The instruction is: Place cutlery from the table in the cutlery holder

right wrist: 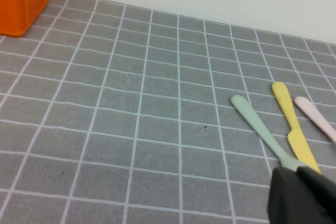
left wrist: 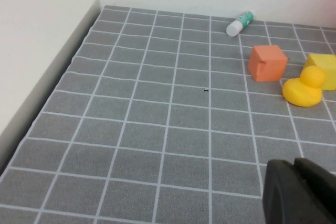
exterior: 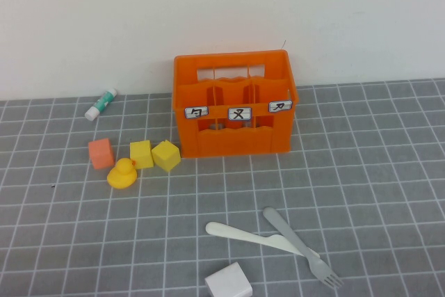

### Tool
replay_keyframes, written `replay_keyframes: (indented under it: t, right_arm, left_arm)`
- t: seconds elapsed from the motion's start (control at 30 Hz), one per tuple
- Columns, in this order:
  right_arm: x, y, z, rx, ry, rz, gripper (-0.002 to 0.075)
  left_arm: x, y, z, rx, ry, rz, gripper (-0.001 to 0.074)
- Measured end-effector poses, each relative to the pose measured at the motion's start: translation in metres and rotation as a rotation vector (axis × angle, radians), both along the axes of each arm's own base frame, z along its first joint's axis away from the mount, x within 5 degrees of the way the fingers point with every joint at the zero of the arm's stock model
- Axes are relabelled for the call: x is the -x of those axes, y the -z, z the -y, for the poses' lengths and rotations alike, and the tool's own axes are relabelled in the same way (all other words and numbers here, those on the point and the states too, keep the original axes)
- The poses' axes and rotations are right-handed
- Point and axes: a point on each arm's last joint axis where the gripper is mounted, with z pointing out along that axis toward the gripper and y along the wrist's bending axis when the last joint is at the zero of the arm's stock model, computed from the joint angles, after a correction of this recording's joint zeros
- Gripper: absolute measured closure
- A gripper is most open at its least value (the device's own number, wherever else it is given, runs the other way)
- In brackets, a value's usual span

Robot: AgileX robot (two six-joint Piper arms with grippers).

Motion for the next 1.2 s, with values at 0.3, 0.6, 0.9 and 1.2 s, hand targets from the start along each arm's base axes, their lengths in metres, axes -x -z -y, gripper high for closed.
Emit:
replay_keyframes:
  t: [0.3, 0.6, 0.9, 1.2]
  right_arm:
    - [-0.001, -0.001, 0.001, -0.067, 0.032, 0.022, 0.0729]
    - [-0.003, -0.014, -0.014, -1.043, 0.122, 0.083, 0.0729]
    - [-0.003, -0.013, -0.012, -0.844, 0.087, 0.099, 0.0729]
    - [0.001, -0.014, -0.016, -0.704, 0.039, -0.001, 0.0729]
  left_arm:
    - [0.0, 0.0, 0.0, 0.0, 0.002, 0.0, 0.0736]
    - [0.0, 0.0, 0.0, 0.0, 0.002, 0.0, 0.0736]
    - [0.0, 0.0, 0.0, 0.0, 0.002, 0.0, 0.0736]
    - [0.0, 0.0, 0.0, 0.0, 0.002, 0.0, 0.0736]
